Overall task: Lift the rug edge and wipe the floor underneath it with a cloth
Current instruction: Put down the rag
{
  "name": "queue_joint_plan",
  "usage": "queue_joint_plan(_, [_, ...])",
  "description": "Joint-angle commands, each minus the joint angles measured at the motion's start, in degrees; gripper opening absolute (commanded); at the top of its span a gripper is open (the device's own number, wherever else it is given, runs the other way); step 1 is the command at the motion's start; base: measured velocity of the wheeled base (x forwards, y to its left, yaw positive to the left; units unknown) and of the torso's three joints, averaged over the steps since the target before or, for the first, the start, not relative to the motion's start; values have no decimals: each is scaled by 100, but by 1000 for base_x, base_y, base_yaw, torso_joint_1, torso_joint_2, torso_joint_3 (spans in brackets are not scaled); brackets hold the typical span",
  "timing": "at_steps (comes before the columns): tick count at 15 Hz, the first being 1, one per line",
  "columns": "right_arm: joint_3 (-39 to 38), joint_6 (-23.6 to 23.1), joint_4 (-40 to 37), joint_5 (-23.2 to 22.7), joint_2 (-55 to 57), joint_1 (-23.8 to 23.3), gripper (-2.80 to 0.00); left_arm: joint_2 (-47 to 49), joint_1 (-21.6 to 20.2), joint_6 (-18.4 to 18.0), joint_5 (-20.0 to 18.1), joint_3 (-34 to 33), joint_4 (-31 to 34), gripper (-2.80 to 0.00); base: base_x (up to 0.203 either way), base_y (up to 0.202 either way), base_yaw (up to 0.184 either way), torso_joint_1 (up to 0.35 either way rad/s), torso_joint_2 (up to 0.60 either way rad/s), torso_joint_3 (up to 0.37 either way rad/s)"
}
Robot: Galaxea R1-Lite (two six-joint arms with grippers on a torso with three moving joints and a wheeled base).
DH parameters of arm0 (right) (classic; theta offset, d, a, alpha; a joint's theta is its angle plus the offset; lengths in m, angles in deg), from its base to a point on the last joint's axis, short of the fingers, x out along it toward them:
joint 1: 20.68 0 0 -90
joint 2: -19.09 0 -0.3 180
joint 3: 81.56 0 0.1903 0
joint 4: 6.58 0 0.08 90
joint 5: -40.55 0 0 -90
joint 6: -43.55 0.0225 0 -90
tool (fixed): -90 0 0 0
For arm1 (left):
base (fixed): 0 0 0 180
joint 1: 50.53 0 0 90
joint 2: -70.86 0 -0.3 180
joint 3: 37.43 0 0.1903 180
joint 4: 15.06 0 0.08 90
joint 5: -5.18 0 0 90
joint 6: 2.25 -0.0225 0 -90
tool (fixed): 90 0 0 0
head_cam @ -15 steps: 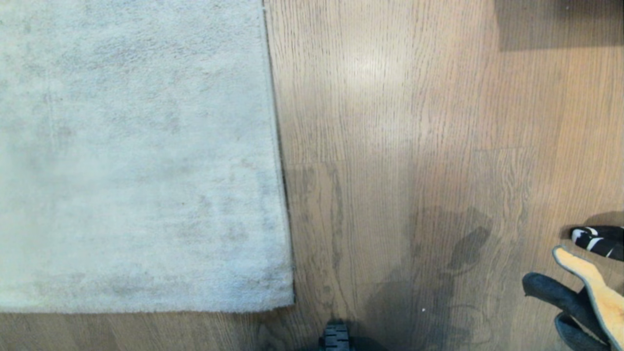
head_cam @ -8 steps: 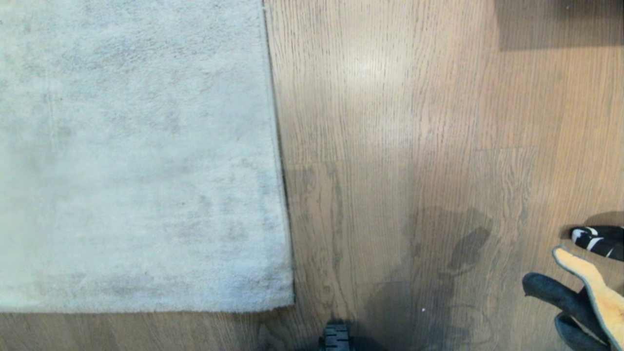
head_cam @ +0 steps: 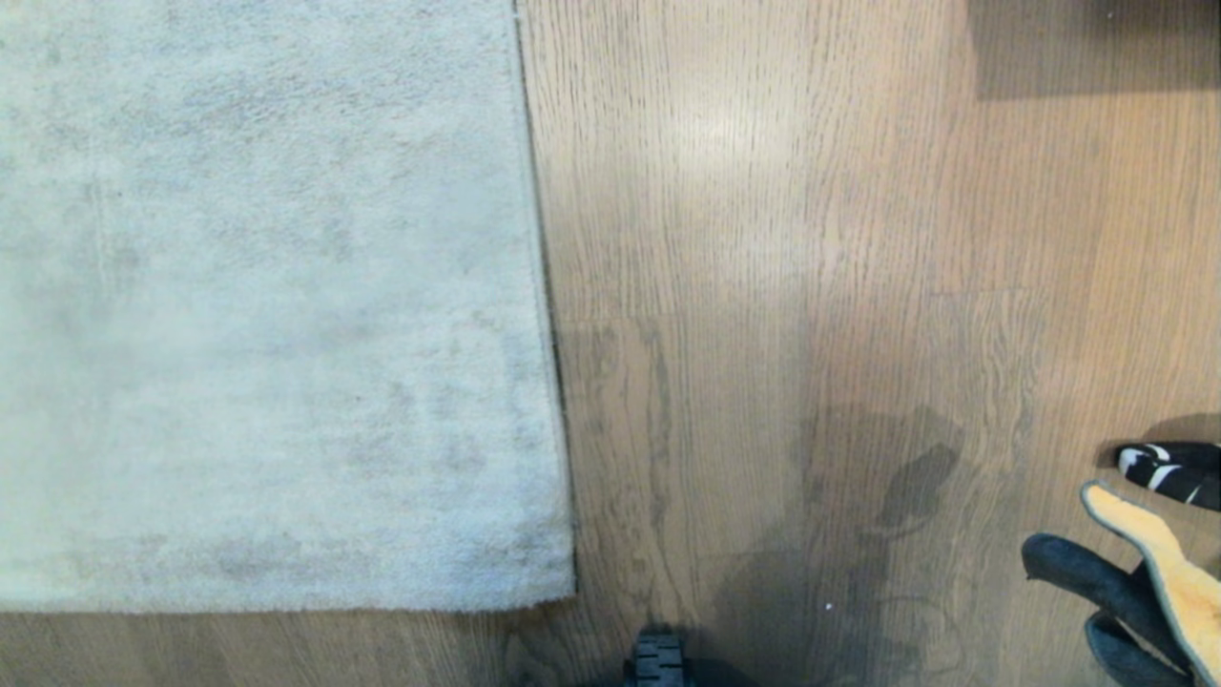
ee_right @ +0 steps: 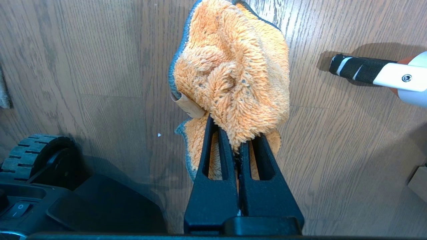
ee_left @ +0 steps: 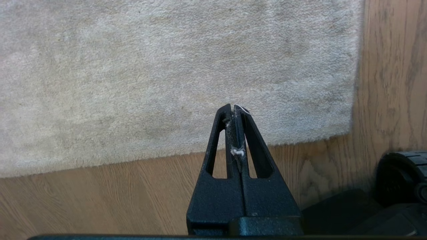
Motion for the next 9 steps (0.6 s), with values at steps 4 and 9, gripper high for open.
queue_joint_plan(4, [0, -6, 1, -2, 7, 0, -280, -2, 4, 4, -15, -22, -16, -280, 0, 0, 0, 0, 0, 0])
queue_joint_plan(9, [0, -6, 1, -2, 7, 0, -280, -2, 2, 22, -156, -35, 11, -280, 0, 0, 0, 0, 0, 0])
